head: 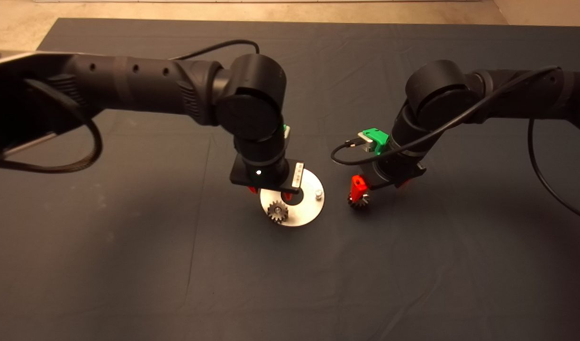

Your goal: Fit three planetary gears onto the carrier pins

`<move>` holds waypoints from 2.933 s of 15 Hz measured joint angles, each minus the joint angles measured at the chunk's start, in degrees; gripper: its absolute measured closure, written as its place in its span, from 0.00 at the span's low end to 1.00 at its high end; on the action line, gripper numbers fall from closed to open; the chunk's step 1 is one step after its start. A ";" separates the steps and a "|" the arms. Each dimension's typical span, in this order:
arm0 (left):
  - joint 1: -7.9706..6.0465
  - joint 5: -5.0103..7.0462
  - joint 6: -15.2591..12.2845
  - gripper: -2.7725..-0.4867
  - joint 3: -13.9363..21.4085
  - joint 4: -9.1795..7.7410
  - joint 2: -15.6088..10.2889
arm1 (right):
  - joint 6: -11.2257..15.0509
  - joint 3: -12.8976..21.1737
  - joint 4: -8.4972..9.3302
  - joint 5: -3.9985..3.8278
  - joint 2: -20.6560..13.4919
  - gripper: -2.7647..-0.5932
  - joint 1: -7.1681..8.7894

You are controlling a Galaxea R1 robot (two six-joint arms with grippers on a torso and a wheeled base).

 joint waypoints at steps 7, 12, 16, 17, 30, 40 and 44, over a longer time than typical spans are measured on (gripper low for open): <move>-1.88 0.93 -8.92 0.58 21.21 -5.71 -26.68 | -0.82 -0.43 -1.07 0.12 1.46 0.02 -1.38; -2.21 0.79 -11.66 0.58 26.71 -7.77 -31.15 | -4.04 -3.76 -2.26 0.20 3.19 0.02 -1.56; -2.21 0.84 -12.49 0.58 29.25 -9.02 -34.77 | -5.43 -5.28 -2.62 -0.05 3.36 0.03 -1.56; -2.23 0.84 -12.49 0.58 29.61 -9.05 -35.61 | -5.60 -5.36 -2.69 -0.02 3.47 0.08 -1.56; -2.49 0.84 -9.54 0.58 31.63 -9.87 -40.93 | -6.17 -5.64 -3.17 -0.02 4.33 0.24 -3.78; -2.49 0.85 -5.63 0.58 32.06 -10.81 -45.38 | -6.17 -5.64 -3.89 -0.05 4.46 0.37 -4.19; -2.49 0.85 -5.49 0.58 32.09 -11.20 -45.57 | -6.17 -5.64 -4.07 -0.02 4.46 0.44 -4.74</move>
